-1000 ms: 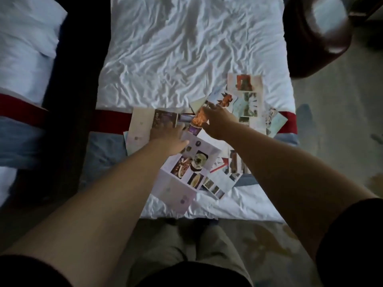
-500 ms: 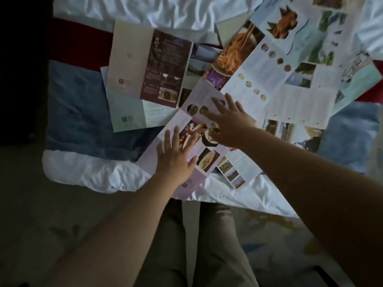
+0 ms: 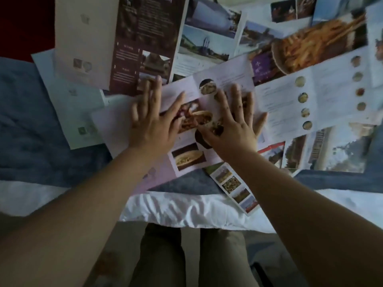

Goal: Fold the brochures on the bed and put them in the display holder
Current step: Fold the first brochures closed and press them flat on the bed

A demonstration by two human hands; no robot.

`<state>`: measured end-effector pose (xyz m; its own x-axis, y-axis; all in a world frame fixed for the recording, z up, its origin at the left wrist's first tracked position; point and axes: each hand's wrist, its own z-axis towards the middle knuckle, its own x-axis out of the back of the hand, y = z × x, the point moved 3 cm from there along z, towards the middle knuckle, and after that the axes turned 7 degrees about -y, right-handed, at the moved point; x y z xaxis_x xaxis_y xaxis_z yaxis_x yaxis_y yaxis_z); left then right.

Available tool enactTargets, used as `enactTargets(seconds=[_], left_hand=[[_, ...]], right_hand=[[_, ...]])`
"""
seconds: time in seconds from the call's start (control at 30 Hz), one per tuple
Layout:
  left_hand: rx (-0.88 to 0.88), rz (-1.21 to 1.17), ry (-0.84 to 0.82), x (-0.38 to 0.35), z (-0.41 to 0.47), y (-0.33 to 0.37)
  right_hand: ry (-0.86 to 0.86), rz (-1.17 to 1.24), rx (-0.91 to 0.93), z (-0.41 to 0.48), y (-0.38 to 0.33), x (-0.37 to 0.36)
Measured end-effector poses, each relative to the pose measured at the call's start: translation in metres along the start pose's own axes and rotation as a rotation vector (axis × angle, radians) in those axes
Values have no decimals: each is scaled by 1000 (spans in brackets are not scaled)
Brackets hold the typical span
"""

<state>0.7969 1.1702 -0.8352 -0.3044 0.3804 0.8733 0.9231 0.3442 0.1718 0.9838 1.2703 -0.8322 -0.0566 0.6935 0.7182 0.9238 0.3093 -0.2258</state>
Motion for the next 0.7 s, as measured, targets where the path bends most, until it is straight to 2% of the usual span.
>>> enactTargets(seconds=[0.1, 0.23, 0.43, 0.6, 0.7], left_hand=[[55, -33, 13, 7, 13, -6], [71, -29, 15, -4, 13, -7], [327, -134, 96, -10, 13, -5], [492, -280, 246, -9, 8, -21], [559, -395, 337, -10, 6, -28]], right_hand=[[51, 134, -190, 6, 6, 2], [53, 134, -250, 11, 8, 3], [62, 48, -184, 2, 13, 17], [260, -115, -55, 8, 53, 42], [307, -124, 17, 14, 82, 36]])
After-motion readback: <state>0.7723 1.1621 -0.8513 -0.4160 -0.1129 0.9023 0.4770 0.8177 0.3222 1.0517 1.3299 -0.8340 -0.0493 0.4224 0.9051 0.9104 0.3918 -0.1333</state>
